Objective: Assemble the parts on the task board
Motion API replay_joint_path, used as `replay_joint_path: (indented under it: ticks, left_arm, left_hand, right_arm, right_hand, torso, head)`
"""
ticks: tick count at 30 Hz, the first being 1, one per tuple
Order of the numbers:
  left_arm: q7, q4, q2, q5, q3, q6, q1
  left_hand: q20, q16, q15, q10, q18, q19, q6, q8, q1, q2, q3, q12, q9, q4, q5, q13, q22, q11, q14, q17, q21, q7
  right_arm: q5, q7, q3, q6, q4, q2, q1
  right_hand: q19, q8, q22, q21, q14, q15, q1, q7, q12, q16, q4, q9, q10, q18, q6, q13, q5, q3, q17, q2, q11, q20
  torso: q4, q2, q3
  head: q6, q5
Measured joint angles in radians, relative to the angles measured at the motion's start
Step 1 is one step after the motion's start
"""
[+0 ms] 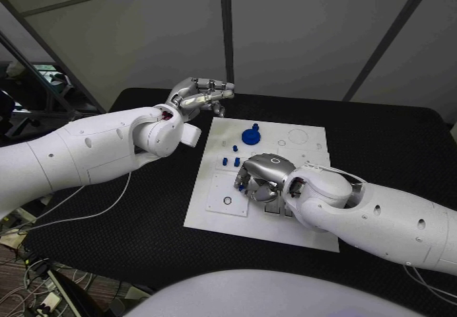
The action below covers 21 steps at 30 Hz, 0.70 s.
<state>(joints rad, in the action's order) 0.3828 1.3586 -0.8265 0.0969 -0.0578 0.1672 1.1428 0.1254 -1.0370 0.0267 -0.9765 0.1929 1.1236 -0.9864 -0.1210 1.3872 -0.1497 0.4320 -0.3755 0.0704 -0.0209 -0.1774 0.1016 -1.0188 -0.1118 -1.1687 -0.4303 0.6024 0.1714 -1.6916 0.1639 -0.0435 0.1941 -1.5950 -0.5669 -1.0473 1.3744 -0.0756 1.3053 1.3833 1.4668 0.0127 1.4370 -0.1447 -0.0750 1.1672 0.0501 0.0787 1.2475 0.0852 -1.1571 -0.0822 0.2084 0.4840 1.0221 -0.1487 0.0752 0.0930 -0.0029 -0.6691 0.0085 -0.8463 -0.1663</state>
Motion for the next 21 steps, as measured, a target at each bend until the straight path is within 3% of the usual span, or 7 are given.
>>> replay_joint_path:
  ticks: [8, 12, 21]
  left_arm:
    - [-0.001, -0.001, 0.0, 0.0, 0.0, -0.001, 0.0]
    - [-0.001, -0.001, 0.0, 0.0, 0.0, -0.002, 0.0]
    - [-0.001, -0.007, -0.001, 0.0, 0.0, -0.004, 0.0]
  left_hand:
    - [0.0, 0.004, 0.004, 0.0, 0.0, 0.0, 0.0, 0.0, 0.0, 0.0, 0.0, 0.0, 0.0, 0.0, 0.0, 0.0, 0.0, 0.0, 0.004, 0.002, 0.0, 0.0]
    - [0.002, 0.004, 0.004, 0.0, 0.0, -0.002, 0.0, 0.0, 0.0, 0.0, 0.0, 0.0, 0.0, 0.0, 0.0, 0.0, 0.0, 0.0, 0.004, 0.002, 0.0, 0.0]
    - [0.004, 0.004, 0.004, 0.0, 0.0, -0.004, 0.0, 0.0, 0.0, 0.0, 0.0, -0.004, 0.0, 0.0, 0.0, 0.0, 0.001, 0.0, 0.004, 0.002, 0.0, 0.0]
  right_arm:
    - [-0.003, 0.002, -0.005, 0.024, -0.003, -0.007, 0.003]
    - [-0.004, 0.002, -0.008, 0.051, -0.009, -0.017, 0.006]
    - [-0.004, 0.0, -0.006, 0.125, -0.092, -0.094, 0.006]
  right_hand:
    - [-0.04, 0.012, -0.049, -0.033, -0.001, -0.022, -0.04, -0.022, 0.017, -0.012, 0.007, -0.013, -0.15, 0.0, 0.088, 0.027, 0.014, -0.023, -0.032, -0.03, 0.026, 0.026]
    - [-0.065, 0.012, -0.076, -0.056, -0.002, -0.024, -0.045, -0.021, 0.009, -0.018, 0.004, -0.013, -0.175, 0.0, 0.106, 0.019, 0.014, -0.033, -0.046, -0.035, 0.035, 0.029]
    - [-0.07, 0.012, -0.088, -0.06, -0.002, -0.024, -0.045, -0.02, -0.002, -0.026, 0.002, -0.013, -0.185, 0.0, 0.115, 0.017, 0.014, -0.041, -0.064, -0.035, 0.032, 0.034]
  torso:
    - [-0.0009, 0.001, 0.0]
    - [-0.0009, 0.001, 0.0001]
    - [-0.0022, 0.002, 0.0019]
  head:
    - [0.0, -0.001]
    - [0.002, 0.0]
    - [0.01, 0.002]
